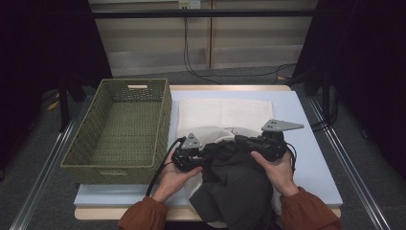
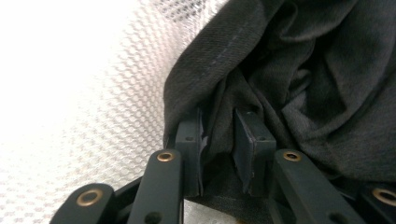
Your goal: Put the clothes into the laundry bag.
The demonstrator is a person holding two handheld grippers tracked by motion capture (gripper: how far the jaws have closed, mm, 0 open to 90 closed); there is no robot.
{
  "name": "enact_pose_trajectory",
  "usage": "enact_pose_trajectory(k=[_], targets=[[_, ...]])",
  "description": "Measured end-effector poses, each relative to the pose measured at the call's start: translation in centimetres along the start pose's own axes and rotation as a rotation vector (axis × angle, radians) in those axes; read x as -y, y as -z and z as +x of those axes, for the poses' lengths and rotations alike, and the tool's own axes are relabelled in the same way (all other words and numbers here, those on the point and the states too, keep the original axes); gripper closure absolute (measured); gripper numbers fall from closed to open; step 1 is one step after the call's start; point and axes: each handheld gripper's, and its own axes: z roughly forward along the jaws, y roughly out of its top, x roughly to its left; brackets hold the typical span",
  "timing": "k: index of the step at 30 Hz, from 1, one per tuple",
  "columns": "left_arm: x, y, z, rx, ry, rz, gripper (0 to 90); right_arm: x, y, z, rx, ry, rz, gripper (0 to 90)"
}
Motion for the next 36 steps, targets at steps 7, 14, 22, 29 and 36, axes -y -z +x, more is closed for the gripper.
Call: enact_pose_trajectory(k=[7, 14, 22, 29, 36], targets=[[-0.7, 0.5, -0.8, 0.045, -0.021, -0.008, 86.2, -0.1, 0.2, -0.2, 0.003, -0.005, -0.009, 88.9], [-1.7, -0.4, -1.9, 0.107, -0.031, -0.044, 86.7, -0.3, 0.2, -0.2, -0.003, -0.009, -0.022, 88.9], [-2.5, -3.1, -1.7, 0.078, -0.059, 0.011, 86.7, -1.1, 0.3, 0.5, -0.016, 0.008, -0.044, 89.0], [-2.9, -4.6, -1.0, 0.011, -0.044, 0.015, 87.1, -1.4, 0.7, 1.3, -0.011, 0.036, -0.047, 89.0], [-2.1, -3.9, -0.5, 0.038, 0.006, -0.021, 78.0, -0.7, 0.4, 0.7, -0.003, 0.02, -0.027, 89.0]])
